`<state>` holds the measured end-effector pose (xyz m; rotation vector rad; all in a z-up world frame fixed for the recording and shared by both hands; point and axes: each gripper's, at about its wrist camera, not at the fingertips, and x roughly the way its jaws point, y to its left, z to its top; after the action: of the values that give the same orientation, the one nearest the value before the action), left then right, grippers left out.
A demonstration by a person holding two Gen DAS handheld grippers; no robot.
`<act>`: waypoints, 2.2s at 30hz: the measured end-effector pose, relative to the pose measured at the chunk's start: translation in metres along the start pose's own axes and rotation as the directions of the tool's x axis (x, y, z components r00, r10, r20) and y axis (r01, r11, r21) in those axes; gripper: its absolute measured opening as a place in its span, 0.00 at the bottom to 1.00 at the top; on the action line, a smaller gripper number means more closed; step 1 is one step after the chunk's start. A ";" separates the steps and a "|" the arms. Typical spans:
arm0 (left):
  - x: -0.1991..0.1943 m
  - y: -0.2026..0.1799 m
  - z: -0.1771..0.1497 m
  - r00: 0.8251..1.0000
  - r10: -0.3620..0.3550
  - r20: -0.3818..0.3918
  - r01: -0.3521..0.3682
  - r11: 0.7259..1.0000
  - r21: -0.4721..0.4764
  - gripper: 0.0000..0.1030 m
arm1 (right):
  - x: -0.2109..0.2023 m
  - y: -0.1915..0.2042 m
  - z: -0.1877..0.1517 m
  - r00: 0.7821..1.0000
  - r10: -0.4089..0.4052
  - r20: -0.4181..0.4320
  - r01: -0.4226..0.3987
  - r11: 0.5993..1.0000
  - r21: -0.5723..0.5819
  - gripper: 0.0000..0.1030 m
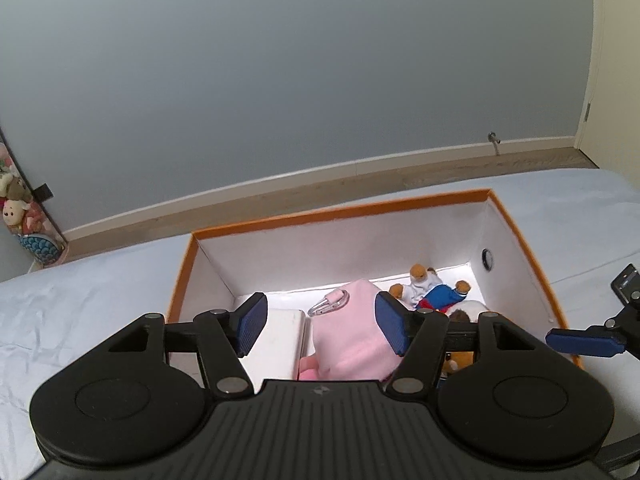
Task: Organize objects
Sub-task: 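Open both grippers releasing the bag and tape measure, then withdraw, then grasp the white-black plush with left gripper while right gripper grasps the grey box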
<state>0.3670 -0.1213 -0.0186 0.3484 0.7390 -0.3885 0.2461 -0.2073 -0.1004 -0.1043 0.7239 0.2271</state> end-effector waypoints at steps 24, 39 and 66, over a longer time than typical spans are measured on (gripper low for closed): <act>-0.065 0.019 -0.063 1.000 -0.011 0.025 0.013 0.996 -0.085 0.71 | -0.047 0.023 -0.026 1.000 0.011 -0.004 -0.011 1.000 0.003 0.65; -0.095 0.004 -0.145 0.999 0.005 0.040 0.001 0.990 -0.140 0.71 | -0.040 0.022 -0.064 0.998 0.021 -0.062 -0.019 0.999 0.040 0.67; -0.098 -0.007 -0.239 0.999 0.028 0.031 -0.035 0.968 0.247 0.72 | -0.018 0.045 -0.097 0.987 0.073 -0.146 -0.069 0.997 0.033 0.67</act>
<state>0.1592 -0.0020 -0.1158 0.5883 0.6580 -0.4565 0.1597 -0.1836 -0.1608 -0.0693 0.8784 0.2798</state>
